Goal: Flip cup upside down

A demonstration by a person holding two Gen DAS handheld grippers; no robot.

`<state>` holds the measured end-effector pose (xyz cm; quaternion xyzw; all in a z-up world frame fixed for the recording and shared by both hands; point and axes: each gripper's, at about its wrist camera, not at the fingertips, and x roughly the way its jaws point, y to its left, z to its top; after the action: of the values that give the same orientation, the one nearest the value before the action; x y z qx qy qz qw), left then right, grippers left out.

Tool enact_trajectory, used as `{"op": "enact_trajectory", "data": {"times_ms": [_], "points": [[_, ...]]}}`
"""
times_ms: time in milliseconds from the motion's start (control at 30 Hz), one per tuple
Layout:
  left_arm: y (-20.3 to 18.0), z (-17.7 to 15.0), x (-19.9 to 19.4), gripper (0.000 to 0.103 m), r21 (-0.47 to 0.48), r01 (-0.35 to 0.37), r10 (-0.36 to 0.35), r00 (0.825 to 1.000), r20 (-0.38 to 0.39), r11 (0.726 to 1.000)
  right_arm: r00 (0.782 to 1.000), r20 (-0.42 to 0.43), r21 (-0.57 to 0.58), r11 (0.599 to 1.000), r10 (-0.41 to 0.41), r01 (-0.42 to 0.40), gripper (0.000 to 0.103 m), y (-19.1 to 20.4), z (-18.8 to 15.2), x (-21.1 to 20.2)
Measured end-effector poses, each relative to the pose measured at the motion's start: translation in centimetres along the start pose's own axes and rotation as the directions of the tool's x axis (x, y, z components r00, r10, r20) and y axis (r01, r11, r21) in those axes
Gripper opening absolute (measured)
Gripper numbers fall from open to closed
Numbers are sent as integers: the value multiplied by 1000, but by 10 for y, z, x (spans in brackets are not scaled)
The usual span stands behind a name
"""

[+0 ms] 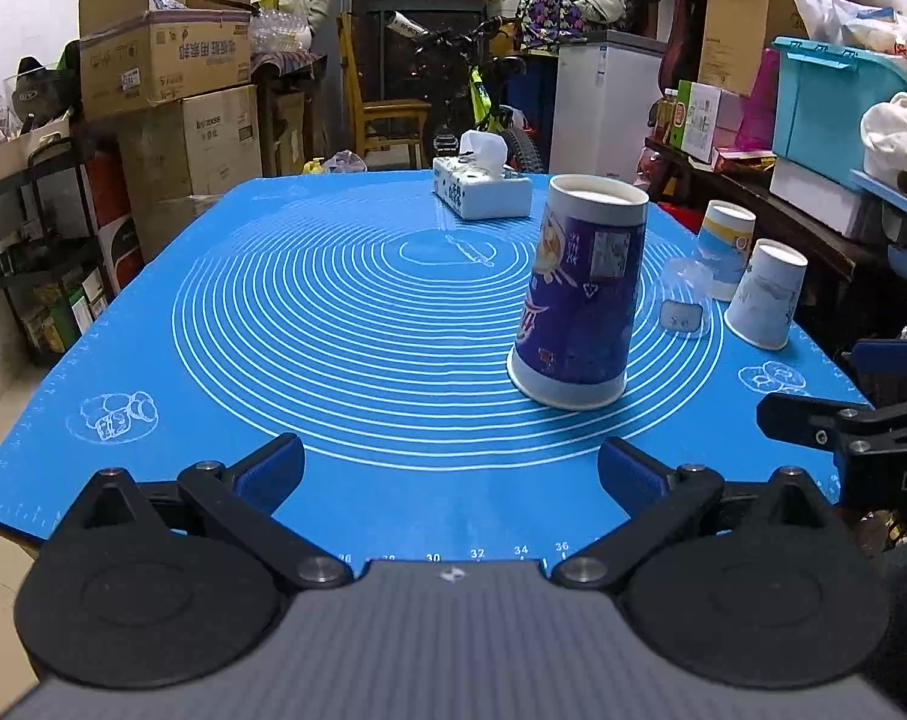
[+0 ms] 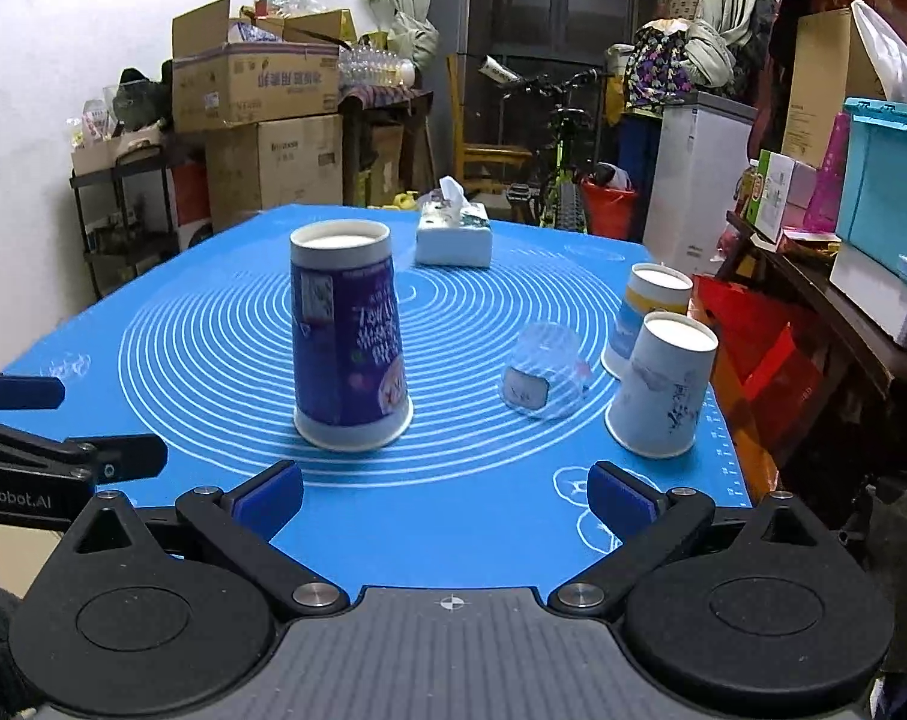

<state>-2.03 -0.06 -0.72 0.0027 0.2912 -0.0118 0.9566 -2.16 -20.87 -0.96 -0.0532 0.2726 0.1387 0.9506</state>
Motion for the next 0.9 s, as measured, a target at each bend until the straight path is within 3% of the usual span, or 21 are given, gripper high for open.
{"op": "enact_trajectory", "data": {"times_ms": [900], "points": [[-4,-4,0,103,18,7,-7,1000,-13,1000,1000,-15,-9,1000,4,-5,100,-1,-2,1]]}}
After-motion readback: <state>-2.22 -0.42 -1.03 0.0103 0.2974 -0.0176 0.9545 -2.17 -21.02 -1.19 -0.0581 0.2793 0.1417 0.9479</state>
